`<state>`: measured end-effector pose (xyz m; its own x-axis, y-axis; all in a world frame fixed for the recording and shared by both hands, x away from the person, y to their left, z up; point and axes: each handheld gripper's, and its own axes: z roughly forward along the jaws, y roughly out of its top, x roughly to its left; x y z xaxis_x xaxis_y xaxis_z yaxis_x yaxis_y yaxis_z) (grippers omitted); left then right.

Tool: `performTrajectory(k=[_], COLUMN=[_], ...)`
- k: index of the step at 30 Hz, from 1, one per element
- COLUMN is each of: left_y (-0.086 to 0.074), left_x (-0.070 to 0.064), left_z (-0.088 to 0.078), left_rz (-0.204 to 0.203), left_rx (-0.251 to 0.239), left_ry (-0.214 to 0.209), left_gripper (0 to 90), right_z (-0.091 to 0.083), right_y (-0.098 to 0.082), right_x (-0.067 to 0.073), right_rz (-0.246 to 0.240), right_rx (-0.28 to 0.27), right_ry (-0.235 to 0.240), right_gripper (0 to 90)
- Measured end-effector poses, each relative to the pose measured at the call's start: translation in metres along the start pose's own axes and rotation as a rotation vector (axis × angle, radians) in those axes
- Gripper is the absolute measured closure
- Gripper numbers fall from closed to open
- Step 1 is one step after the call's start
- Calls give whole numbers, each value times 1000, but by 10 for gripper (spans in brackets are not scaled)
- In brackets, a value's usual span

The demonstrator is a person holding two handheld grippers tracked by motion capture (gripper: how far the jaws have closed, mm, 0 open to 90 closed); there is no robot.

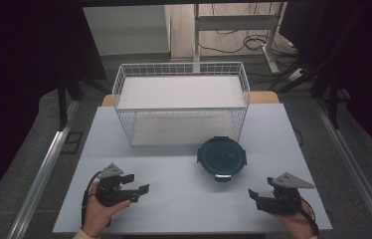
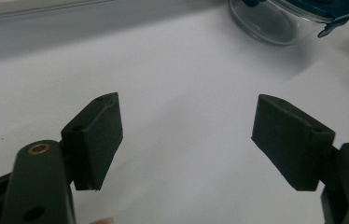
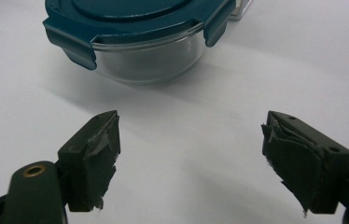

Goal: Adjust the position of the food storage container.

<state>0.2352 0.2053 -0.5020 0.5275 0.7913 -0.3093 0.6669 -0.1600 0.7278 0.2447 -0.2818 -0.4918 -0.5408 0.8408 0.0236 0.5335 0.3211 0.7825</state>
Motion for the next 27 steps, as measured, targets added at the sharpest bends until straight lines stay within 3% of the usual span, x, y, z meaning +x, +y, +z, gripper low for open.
performTrajectory(k=[15, 27], left_y=[-1, -1], left_x=[1, 2], left_z=[0, -1], left_rz=[8, 2], left_rx=[-2, -8], left_ry=[3, 1], left_gripper=[234, 231], right_z=[-1, 0], right_y=[0, 1], right_x=[1, -1], right_rz=[13, 25], right_rx=[-2, 13], right_ry=[-13, 14], right_gripper=[176, 206])
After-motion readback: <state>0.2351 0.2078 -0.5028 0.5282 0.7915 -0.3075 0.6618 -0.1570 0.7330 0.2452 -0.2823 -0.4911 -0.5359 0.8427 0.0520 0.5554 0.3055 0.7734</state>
